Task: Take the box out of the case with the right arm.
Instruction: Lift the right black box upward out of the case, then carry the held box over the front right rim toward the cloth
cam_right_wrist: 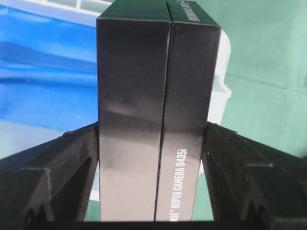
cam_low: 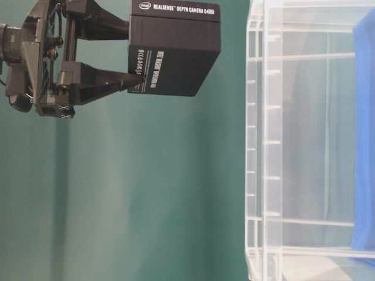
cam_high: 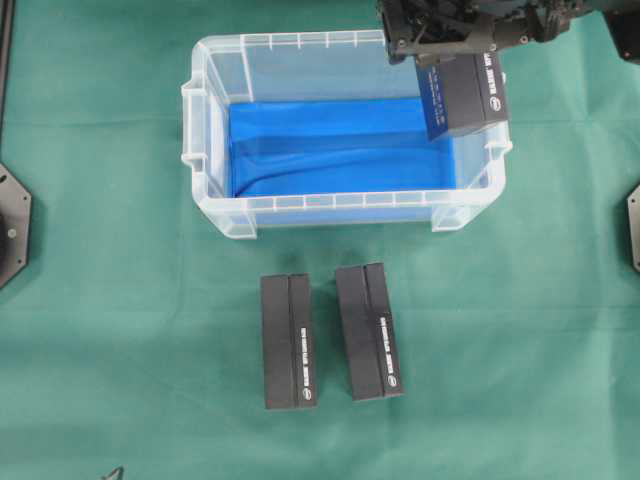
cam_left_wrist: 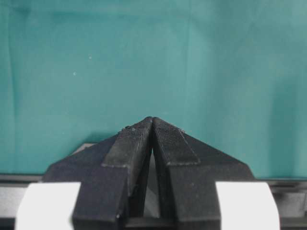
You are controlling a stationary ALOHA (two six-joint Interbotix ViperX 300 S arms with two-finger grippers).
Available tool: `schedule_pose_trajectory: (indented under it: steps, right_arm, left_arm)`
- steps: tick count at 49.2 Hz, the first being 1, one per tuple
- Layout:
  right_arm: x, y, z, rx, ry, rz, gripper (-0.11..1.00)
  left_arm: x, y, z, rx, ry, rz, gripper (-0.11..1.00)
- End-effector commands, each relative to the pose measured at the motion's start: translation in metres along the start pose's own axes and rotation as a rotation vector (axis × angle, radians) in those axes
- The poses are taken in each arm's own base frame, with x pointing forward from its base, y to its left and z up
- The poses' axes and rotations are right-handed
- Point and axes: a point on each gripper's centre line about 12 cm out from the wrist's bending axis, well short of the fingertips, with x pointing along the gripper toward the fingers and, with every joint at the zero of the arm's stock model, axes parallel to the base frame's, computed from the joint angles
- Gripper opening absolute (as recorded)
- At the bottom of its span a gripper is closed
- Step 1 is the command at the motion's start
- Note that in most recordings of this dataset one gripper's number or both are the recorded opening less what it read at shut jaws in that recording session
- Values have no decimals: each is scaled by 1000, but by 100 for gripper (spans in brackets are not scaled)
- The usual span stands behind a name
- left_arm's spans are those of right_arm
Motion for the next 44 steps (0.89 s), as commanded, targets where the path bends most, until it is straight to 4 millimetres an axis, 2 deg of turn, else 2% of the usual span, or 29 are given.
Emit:
schedule_pose_trajectory:
  steps: [1, 13, 22, 35, 44]
  right_arm:
    - [-20, -6, 5, 16, -21, 51, 67]
    - [-20, -6, 5, 19, -20, 48, 67]
    - [-22, -5, -3, 29, -12, 39, 67]
    - [-33, -3, -37, 63, 15, 10, 67]
    - [-44, 1, -73, 95, 33, 1, 67]
  left_arm:
    - [-2, -1, 3, 4, -12, -1, 0]
    - [-2, -1, 3, 4, -12, -1, 0]
    - [-2, -1, 3, 3, -12, -1, 0]
    - [-2, -1, 3, 6, -11, -1, 0]
    - [-2, -1, 3, 8, -12, -1, 0]
